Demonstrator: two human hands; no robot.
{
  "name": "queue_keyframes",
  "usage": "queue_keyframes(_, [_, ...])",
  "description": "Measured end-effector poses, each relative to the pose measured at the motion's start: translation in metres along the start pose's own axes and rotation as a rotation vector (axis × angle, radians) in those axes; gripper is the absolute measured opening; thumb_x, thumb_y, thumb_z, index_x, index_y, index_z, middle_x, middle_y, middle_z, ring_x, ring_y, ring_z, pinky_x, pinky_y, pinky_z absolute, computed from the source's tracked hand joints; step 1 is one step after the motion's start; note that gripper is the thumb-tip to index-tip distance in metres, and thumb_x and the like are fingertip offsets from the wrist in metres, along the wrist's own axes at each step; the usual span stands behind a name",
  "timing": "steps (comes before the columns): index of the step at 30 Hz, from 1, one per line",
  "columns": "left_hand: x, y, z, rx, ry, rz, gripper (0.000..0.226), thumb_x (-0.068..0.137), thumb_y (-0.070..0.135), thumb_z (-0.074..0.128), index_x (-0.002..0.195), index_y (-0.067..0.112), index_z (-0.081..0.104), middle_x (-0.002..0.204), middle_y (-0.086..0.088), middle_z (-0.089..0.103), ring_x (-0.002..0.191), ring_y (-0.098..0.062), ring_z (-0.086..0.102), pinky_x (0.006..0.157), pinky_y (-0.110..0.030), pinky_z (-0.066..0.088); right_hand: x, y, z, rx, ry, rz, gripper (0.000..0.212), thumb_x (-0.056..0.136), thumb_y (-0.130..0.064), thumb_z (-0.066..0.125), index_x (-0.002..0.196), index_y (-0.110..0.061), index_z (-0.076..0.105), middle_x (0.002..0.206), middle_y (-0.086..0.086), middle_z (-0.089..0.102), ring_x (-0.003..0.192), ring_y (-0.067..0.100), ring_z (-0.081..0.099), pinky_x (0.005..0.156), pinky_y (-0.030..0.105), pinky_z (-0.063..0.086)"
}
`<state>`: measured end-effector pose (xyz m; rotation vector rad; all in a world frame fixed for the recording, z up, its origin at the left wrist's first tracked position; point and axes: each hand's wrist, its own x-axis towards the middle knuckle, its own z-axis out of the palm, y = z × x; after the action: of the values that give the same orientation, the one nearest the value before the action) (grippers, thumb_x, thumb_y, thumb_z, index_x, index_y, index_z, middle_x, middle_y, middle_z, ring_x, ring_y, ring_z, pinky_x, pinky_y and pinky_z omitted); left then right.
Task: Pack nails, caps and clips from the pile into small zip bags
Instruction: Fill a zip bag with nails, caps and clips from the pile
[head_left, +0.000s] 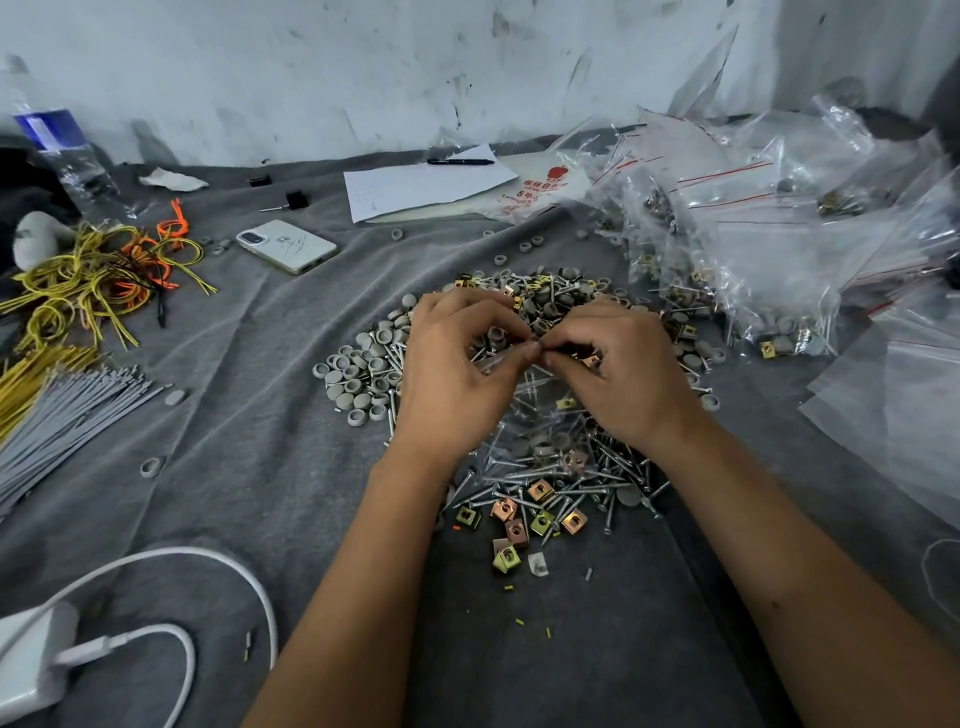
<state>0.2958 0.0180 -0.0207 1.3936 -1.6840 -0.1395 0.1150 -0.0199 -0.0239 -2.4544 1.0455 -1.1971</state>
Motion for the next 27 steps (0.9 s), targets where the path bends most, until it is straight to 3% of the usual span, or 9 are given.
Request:
queue_keyframes(4, [0.0001,-0.0004,0.0012,-0.024,-0.034,0.012,0.009,0.085,0.02,0.084,0.083,0.023,0.076,0.118,0.009,0.067,0.119,-0.016,0.051,0.1,-0.018,0.033,-0.0009,-0.0027,0.0001,-0.016,-0.029,0.012,0.013,0.083,-0.01,0.083,0.095,-0.014,0.081,0.086,-0.003,0.073,0.083,0.012,0.059,0.075,0.029,0.049])
queue_keyframes(7, [-0.0002,-0.0013,0.0019,-0.041,-0.025,0.035,0.008,0.086,0.015,0.082,0.083,0.018,0.076,0.119,0.007,0.067,0.12,-0.019,0.051,0.101,-0.029,0.037,-0.0005,-0.0033,-0.0003,-0.016,-0.03,0.015,0.012,0.083,-0.009,0.082,0.094,-0.012,0.081,0.086,-0.001,0.073,0.083,0.014,0.061,0.075,0.03,0.05])
queue_keyframes(13, [0.0012,-0.0028,0.0018,-0.05,-0.027,-0.011,0.007,0.088,0.026,0.082,0.088,0.023,0.075,0.112,0.012,0.067,0.114,-0.012,0.052,0.095,-0.019,0.035,-0.0002,-0.0035,-0.0015,0.047,0.021,0.065,0.007,0.088,-0.013,0.079,0.095,-0.012,0.079,0.087,-0.005,0.071,0.084,0.013,0.063,0.078,0.034,0.053])
queue_keyframes(16, [0.0015,-0.0049,0.0009,-0.056,-0.049,-0.015,0.008,0.088,0.022,0.081,0.085,0.023,0.074,0.116,0.012,0.068,0.118,-0.014,0.05,0.096,-0.015,0.032,0.0001,-0.0024,-0.0021,0.052,0.043,0.089,0.006,0.089,-0.012,0.077,0.095,-0.011,0.077,0.088,-0.005,0.07,0.084,0.014,0.063,0.077,0.037,0.053])
queue_keyframes(27, [0.0018,-0.006,0.0008,-0.033,-0.026,-0.041,0.008,0.082,0.02,0.086,0.082,0.023,0.079,0.111,0.012,0.07,0.117,-0.015,0.052,0.096,-0.02,0.036,-0.0008,-0.0035,-0.0005,0.146,0.016,0.099,0.012,0.087,-0.017,0.08,0.098,-0.016,0.076,0.094,-0.012,0.07,0.094,0.012,0.064,0.08,0.024,0.048])
